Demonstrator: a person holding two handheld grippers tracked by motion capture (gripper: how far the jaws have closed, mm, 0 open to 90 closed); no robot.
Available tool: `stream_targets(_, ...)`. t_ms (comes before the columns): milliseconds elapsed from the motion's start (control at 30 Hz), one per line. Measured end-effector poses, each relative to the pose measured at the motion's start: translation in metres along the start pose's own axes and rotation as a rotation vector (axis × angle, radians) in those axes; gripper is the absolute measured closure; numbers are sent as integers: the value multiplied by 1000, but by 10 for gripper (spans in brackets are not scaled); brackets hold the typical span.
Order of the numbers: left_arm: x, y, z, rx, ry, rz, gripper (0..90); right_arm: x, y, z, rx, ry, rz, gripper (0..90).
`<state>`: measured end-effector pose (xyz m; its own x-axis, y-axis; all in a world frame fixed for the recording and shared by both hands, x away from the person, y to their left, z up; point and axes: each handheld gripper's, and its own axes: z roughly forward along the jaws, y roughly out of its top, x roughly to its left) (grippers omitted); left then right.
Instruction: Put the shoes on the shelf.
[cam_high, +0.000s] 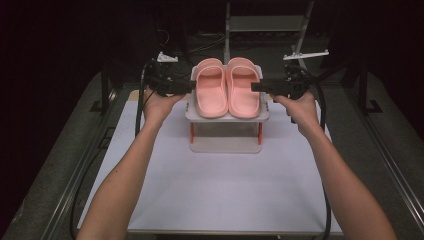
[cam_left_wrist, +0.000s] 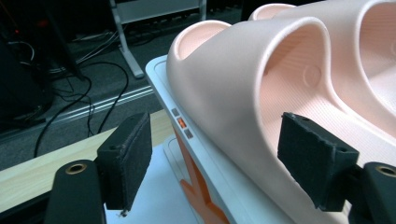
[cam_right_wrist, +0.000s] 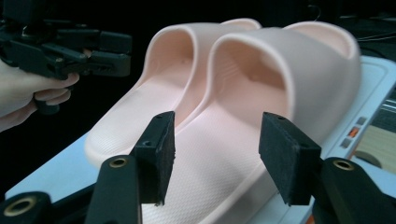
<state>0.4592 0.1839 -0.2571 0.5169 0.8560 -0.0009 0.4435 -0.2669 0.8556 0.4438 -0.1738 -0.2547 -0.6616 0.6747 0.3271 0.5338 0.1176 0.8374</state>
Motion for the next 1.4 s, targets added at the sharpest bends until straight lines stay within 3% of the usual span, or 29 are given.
stream_targets(367, -1, -14, -18, -14, 6, -11, 226, 17, -14, -13, -6, 53, -32, 434)
stream_targets(633, 1, -26, -28, -28, -15, -38, 191, 23, -24, -21, -8, 94, -36, 429)
stream_targets(1033, -5, -43, -48, -52, -15, -40, 175, 41, -30, -35, -17, 147, -58, 443)
stream_targets(1400, -8, -60, -60, -65, -16, -34, 169, 44, -54, -32, 10, 178, -55, 448)
